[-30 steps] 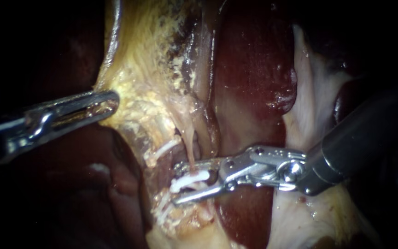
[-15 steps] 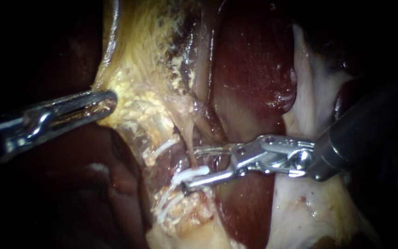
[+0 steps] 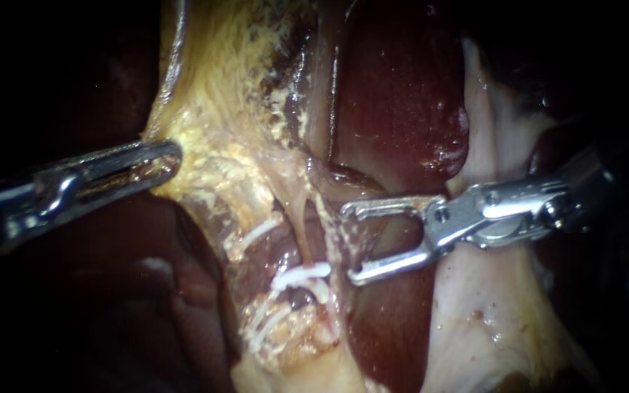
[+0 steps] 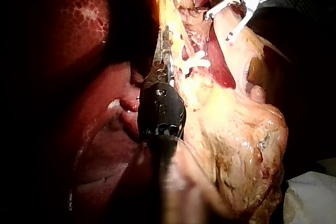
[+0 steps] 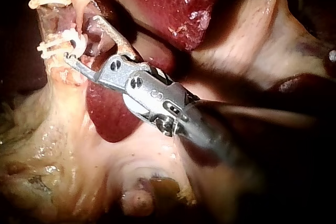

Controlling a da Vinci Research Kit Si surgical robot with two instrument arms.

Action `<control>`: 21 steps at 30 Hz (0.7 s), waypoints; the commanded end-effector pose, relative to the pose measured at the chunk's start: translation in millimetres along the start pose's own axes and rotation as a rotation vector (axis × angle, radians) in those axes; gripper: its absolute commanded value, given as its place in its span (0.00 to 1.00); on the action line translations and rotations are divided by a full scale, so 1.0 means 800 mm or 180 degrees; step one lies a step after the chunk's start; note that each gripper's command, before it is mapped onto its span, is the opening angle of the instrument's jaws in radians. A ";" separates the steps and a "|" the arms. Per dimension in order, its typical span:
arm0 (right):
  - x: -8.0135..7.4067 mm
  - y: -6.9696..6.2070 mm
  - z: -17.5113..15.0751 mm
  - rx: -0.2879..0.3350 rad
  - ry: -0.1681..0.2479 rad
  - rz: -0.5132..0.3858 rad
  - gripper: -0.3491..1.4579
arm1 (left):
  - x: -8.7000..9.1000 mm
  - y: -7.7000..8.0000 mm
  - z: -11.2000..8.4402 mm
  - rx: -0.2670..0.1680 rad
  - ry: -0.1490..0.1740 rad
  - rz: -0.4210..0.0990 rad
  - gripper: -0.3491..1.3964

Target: Going back second clip right tube

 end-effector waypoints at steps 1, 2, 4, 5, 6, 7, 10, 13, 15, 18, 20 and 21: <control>0.0001 0.0000 -0.0001 0.0004 -0.0003 -0.0017 0.52 | 0.0000 0.0000 0.0002 0.0002 0.0003 -0.0001 0.00; 0.0001 -0.0001 -0.0002 0.0006 -0.0003 -0.0035 0.52 | 0.0000 0.0000 0.0002 0.0002 0.0003 0.0000 0.00; 0.0000 -0.0001 -0.0005 0.0011 -0.0003 -0.0055 0.52 | 0.0000 0.0002 0.0003 0.0003 0.0003 0.0001 0.00; 0.0000 -0.0001 -0.0007 0.0012 -0.0002 -0.0055 0.52 | 0.0000 0.0002 0.0003 0.0003 0.0003 0.0001 0.00; -0.0001 -0.0001 -0.0009 0.0014 -0.0002 -0.0055 0.52 | 0.0000 0.0003 0.0004 0.0003 0.0003 0.0001 0.00; -0.0001 -0.0001 -0.0011 0.0015 -0.0002 -0.0055 0.52 | 0.0001 0.0003 0.0004 0.0003 0.0002 0.0002 0.00; -0.0001 -0.0001 -0.0015 0.0005 0.0024 -0.0052 0.52 | 0.0004 0.0005 0.0011 -0.0001 -0.0004 0.0006 0.00; 0.0001 0.0000 -0.0022 0.0021 0.0229 -0.0036 0.52 | 0.0010 0.0007 0.0022 -0.0009 -0.0015 0.0012 0.00; 0.0002 0.0002 -0.0026 0.0016 0.0315 -0.0027 0.52 | 0.0015 0.0010 0.0031 0.0004 -0.0019 0.0000 0.00; 0.0001 0.0002 -0.0030 0.0028 0.0327 -0.0027 0.52 | 0.0023 0.0012 0.0048 0.0037 -0.0021 -0.0009 0.00; 0.0000 0.0001 -0.0033 0.0041 0.0329 -0.0029 0.52 | 0.0034 0.0012 0.0068 0.0065 -0.0028 -0.0016 0.00; 0.0000 0.0001 -0.0033 0.0043 0.0329 -0.0029 0.52 | 0.0040 0.0011 0.0077 0.0062 -0.0028 -0.0010 0.00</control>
